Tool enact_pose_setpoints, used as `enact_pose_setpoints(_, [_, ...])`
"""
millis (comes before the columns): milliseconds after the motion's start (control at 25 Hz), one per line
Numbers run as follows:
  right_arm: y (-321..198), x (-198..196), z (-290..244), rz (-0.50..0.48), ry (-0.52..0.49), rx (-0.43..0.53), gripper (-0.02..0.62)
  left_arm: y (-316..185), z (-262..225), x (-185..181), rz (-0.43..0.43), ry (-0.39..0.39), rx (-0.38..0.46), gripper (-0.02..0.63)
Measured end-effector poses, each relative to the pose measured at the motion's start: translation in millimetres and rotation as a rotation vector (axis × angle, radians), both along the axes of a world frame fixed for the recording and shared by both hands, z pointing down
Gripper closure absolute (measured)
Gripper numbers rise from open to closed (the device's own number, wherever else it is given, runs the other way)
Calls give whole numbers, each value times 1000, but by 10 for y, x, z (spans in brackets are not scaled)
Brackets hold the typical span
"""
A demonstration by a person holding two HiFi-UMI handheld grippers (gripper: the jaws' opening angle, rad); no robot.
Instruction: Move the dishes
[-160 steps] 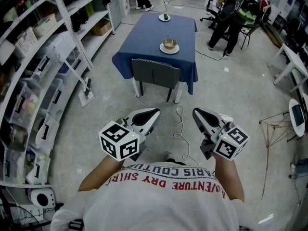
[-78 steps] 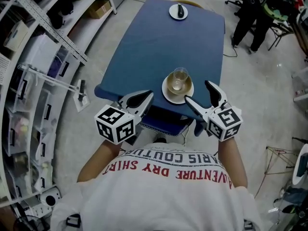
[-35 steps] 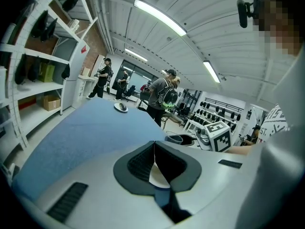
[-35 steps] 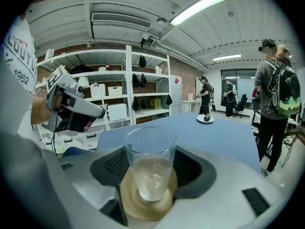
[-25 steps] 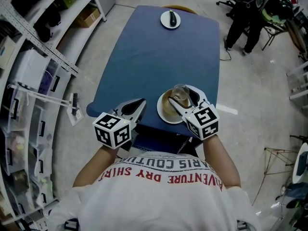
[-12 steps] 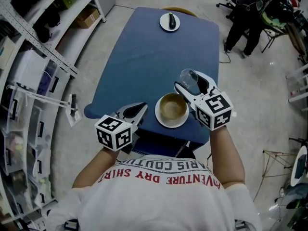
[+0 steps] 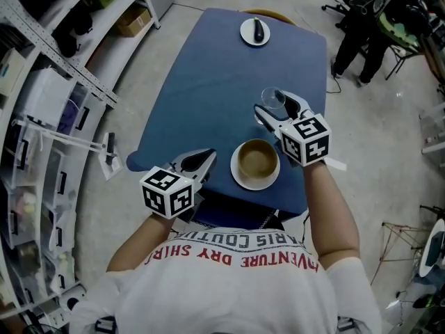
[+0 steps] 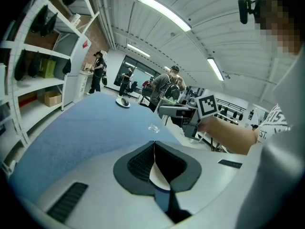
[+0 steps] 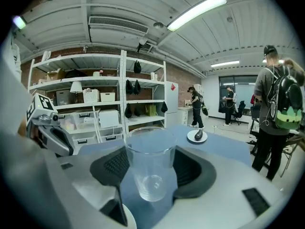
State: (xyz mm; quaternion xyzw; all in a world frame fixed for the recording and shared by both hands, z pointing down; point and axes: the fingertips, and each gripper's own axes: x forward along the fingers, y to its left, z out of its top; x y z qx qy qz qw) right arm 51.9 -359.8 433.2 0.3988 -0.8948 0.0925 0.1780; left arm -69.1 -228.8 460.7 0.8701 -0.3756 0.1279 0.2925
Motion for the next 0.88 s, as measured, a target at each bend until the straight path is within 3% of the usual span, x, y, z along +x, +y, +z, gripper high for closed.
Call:
enact_pose_setpoints(320, [-103, -213, 494, -86, 76, -55, 310, -73, -54, -102, -23, -6, 4, 577])
enact_pose_setpoints(600, [-118, -172, 636, -90, 18, -76, 310, -95, -26, -189, -50, -7, 5, 578])
enact_pose_setpoints(880, [-42, -129, 633, -95, 28, -74, 308, -71, -98, -113, -48, 7, 17, 578])
